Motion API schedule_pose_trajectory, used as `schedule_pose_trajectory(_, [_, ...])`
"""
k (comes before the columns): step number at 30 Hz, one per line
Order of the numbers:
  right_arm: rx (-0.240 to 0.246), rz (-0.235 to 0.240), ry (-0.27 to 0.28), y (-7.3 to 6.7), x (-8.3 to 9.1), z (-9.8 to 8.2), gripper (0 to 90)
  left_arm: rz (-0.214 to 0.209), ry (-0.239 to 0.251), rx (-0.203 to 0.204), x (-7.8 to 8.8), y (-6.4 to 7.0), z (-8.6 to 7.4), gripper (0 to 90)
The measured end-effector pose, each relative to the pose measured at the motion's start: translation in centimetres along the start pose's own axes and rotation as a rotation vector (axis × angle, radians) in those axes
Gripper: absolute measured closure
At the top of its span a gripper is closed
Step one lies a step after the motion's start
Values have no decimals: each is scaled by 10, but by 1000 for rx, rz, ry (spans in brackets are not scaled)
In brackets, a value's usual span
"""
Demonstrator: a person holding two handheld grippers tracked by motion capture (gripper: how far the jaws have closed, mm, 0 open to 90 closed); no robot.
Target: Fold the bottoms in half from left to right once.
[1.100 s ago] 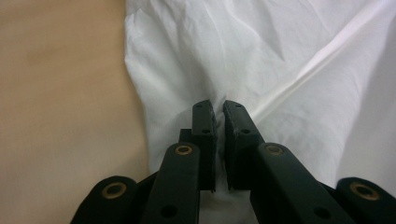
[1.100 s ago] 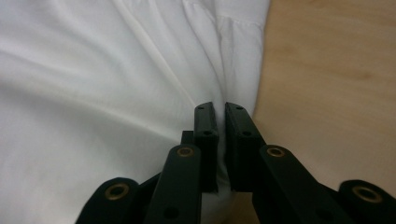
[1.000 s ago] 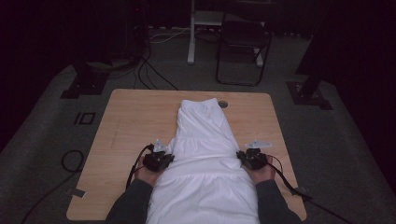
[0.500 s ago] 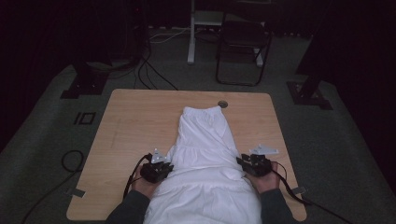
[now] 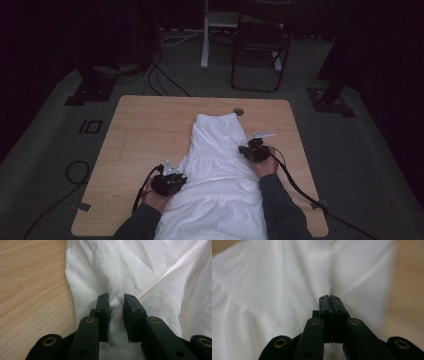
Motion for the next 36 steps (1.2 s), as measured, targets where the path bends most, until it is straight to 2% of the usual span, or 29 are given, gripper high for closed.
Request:
schedule_pose_trajectory(2, [25, -117, 37, 17, 17, 11, 897, 2, -4, -2, 0, 1, 0, 723])
schedule_pose_trajectory(3, [23, -138, 35, 24, 21, 13, 896, 2, -4, -4, 0, 2, 0, 717])
schedule_pose_trajectory(5, [13, -131, 25, 28, 20, 12, 895, -4, -6, -7, -1, 3, 1, 715])
schedule_pose_trajectory(8, [18, -125, -52, 32, 3, -5, 890, -21, -32, -8, 0, 4, 2, 675])
schedule_pose_trajectory(10, [11, -98, -81, 30, -10, -17, 888, -10, -43, -23, 2, 2, 8, 615])
schedule_pose_trajectory(12, [3, -88, -98, 28, -16, -24, 886, -1, -5, -30, 8, -2, 24, 585])
schedule_pose_trajectory(14, [-3, -87, -92, 28, -18, -25, 883, 16, 43, -43, 12, -5, 47, 567])
schedule_pose_trajectory(16, [-4, -87, -98, 28, -18, -25, 878, 25, 79, -63, 7, -6, 72, 555])
schedule_pose_trajectory(18, [-8, -88, -101, 28, -18, -25, 876, 26, 77, -64, -9, -9, 91, 554])
schedule_pose_trajectory(20, [-9, -89, -100, 28, -18, -25, 874, 32, 51, -69, -35, -11, 100, 555])
schedule_pose_trajectory(21, [-6, -90, -99, 28, -18, -25, 873, 26, 39, -60, -44, -12, 100, 555])
schedule_pose_trajectory(22, [-6, -90, -99, 28, -18, -25, 873, 26, 39, -60, -44, -12, 100, 555])
schedule_pose_trajectory(23, [-4, -90, -96, 28, -18, -25, 873, 28, -7, -39, -65, -16, 92, 555])
schedule_pose_trajectory(24, [-13, -84, -84, 29, -18, -26, 876, 28, -20, -23, -72, -16, 86, 554])
schedule_pose_trajectory(25, [-22, -80, -76, 28, -17, -27, 880, 20, -4, -6, -75, -17, 81, 558])
schedule_pose_trajectory(27, [-34, -70, -68, 27, -15, -29, 884, 21, 5, 11, -71, -18, 77, 598])
schedule_pose_trajectory(28, [-26, -67, -68, 25, -13, -31, 885, 22, 1, 30, -68, -18, 74, 617])
schedule_pose_trajectory(29, [-13, -66, -70, 23, -11, -33, 886, 20, -2, 28, -65, -16, 71, 620])
schedule_pose_trajectory(32, [7, -47, -60, 11, -2, -43, 889, 29, -5, -26, -54, -3, 56, 620])
schedule_pose_trajectory(34, [40, -38, -63, 2, 7, -51, 889, 22, -11, -43, -46, 7, 45, 620])
schedule_pose_trajectory(36, [51, -21, -71, -6, 17, -60, 889, 10, 1, -60, -39, 16, 35, 620])
Point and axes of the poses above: each handheld gripper's, and its own axes: x roughly backward along the jaws, z roughly out of its top, y roughly to its right, the point moved 7 cm from there along -x, roughly forward along the jaws, and after that the axes turned 4 degrees about x, right-handed, at the moved point
